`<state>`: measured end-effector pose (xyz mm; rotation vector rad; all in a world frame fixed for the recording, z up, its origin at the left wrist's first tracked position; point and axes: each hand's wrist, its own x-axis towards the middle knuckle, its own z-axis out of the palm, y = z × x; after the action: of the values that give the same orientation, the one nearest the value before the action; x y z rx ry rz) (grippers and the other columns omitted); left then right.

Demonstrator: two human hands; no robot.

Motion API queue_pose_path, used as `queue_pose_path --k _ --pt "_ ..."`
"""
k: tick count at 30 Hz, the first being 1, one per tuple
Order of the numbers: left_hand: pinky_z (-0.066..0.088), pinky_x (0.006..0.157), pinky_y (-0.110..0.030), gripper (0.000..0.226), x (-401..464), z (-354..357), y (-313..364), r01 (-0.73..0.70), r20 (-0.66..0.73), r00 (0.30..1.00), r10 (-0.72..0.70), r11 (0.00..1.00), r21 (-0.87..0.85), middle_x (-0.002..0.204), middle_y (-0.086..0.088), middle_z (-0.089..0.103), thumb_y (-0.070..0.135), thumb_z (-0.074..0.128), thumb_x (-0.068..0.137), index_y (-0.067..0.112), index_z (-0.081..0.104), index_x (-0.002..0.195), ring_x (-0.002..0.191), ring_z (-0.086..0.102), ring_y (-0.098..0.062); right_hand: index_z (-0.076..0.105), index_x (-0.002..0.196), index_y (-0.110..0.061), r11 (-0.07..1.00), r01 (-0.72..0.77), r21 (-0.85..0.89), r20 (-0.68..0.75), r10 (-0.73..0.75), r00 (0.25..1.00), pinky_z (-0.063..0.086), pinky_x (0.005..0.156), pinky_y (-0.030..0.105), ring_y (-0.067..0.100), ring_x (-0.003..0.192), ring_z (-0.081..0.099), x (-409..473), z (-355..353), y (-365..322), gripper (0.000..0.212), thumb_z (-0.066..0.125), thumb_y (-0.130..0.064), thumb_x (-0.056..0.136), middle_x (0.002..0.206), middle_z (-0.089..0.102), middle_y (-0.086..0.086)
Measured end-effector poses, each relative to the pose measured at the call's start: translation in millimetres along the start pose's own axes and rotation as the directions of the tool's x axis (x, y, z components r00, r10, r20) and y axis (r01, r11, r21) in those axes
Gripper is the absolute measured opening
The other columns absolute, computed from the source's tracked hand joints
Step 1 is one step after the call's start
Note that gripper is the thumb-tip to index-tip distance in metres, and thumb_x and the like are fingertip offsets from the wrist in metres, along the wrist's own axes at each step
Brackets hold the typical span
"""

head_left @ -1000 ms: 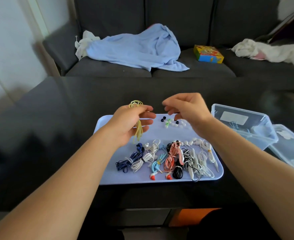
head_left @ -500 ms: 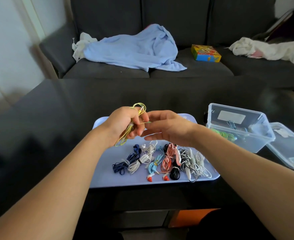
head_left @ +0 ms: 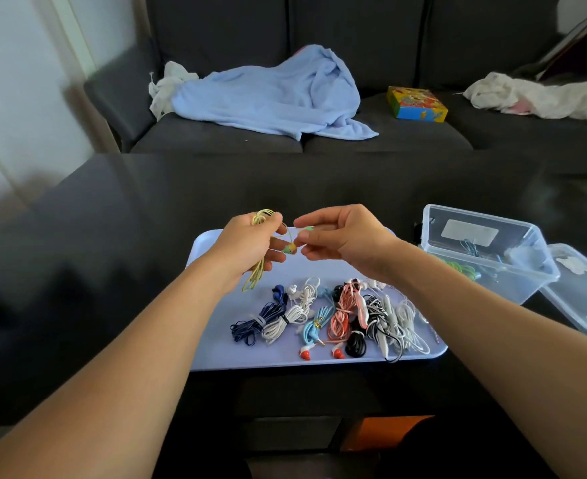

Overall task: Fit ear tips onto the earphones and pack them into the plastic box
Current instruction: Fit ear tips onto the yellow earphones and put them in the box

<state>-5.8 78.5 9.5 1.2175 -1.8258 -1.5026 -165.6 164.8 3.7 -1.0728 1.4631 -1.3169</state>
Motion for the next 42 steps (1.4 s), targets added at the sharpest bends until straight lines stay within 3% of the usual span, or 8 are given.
queue_pose_path --k 5,7,11,14,23,32,37,42 --pt "0.052 0.054 -0.023 0.024 1.6 -0.7 1.0 0.073 0.039 0.997 -0.065 0.955 -0.286 0.082 -0.007 0.076 0.027 0.048 0.105 0.013 0.065 0.096 0.068 0.070 -0.015 0.067 0.120 -0.001 1.000 0.005 0.030 0.094 -0.008 0.996 0.060 0.076 0.031 0.024 0.084 0.073 -3.9 -17.1 -14.1 0.037 0.070 0.009 0.085 0.098 0.075 0.018" --pt "0.054 0.053 -0.021 0.021 0.9 -0.3 2.8 0.087 0.054 0.996 -0.072 0.927 -0.366 0.079 -0.004 0.076 0.023 0.049 0.105 0.011 0.065 0.099 0.067 0.071 -0.014 0.070 0.116 -0.002 1.000 0.004 -0.009 -0.033 -0.004 0.999 0.062 0.076 0.033 0.023 0.084 0.073 -1.4 -26.4 -13.8 0.029 0.067 0.005 0.088 0.103 0.075 0.018" --pt "0.058 0.062 -0.025 0.018 1.8 -0.3 2.6 0.027 0.021 1.000 -0.020 0.933 -0.358 0.089 -0.005 0.078 0.023 0.056 0.102 0.011 0.065 0.110 0.079 0.074 -0.015 0.077 0.100 -0.008 0.870 -0.073 -0.488 -0.379 -0.136 0.915 0.063 0.073 0.034 0.016 0.070 0.070 15.0 -41.6 16.3 0.013 0.073 -0.005 0.088 0.085 0.075 0.010" --pt "0.058 0.067 -0.026 0.015 1.6 -0.2 1.7 0.007 0.000 1.000 -0.007 0.943 -0.332 0.093 -0.002 0.078 0.023 0.058 0.101 0.014 0.066 0.109 0.089 0.074 -0.015 0.078 0.096 -0.012 0.678 -0.103 -0.727 -0.305 -0.184 0.934 0.059 0.075 0.032 0.017 0.078 0.069 25.6 -41.5 42.3 0.011 0.077 -0.014 0.086 0.086 0.074 0.003" --pt "0.048 0.054 -0.022 0.017 -1.1 6.6 1.9 0.091 0.079 0.995 -0.068 0.940 -0.329 0.085 -0.005 0.077 0.022 0.056 0.102 0.010 0.063 0.112 0.065 0.062 -0.009 0.079 0.097 -0.019 0.523 -0.153 -0.838 -0.265 -0.145 0.953 0.058 0.073 0.037 0.027 0.077 0.067 48.1 -37.2 58.2 0.022 0.063 -0.004 0.093 0.096 0.070 0.008" --pt "0.051 0.052 -0.014 0.016 -2.7 5.3 5.9 0.266 0.227 0.959 -0.168 0.809 -0.524 0.082 -0.002 0.077 0.013 0.066 0.094 0.011 0.065 0.109 0.062 0.066 -0.004 0.074 0.092 -0.013 0.641 -0.105 -0.761 -0.320 -0.231 0.919 0.052 0.066 0.024 0.017 0.077 0.063 45.9 -36.1 49.1 0.008 0.068 -0.007 0.091 0.093 0.071 0.007" --pt "0.050 0.047 -0.014 0.006 4.2 2.2 4.6 0.272 0.170 0.962 -0.212 0.748 -0.606 0.071 -0.002 0.075 0.008 0.062 0.096 0.013 0.064 0.099 0.054 0.058 -0.004 0.074 0.095 -0.009 0.908 0.100 -0.407 -0.266 -0.222 0.938 0.056 0.064 0.021 0.010 0.066 0.064 17.9 -13.1 1.0 0.006 0.074 -0.011 0.090 0.080 0.072 0.006" --pt "0.057 0.056 -0.017 0.013 3.1 4.7 7.2 0.274 0.193 0.962 -0.194 0.685 -0.675 0.080 -0.006 0.068 0.004 0.058 0.098 0.011 0.068 0.099 0.051 0.062 -0.008 0.073 0.098 -0.007 0.990 0.115 -0.077 -0.168 -0.127 0.977 0.057 0.069 0.021 0.013 0.068 0.064 -0.4 1.6 -8.0 0.010 0.070 -0.002 0.090 0.082 0.070 0.011"
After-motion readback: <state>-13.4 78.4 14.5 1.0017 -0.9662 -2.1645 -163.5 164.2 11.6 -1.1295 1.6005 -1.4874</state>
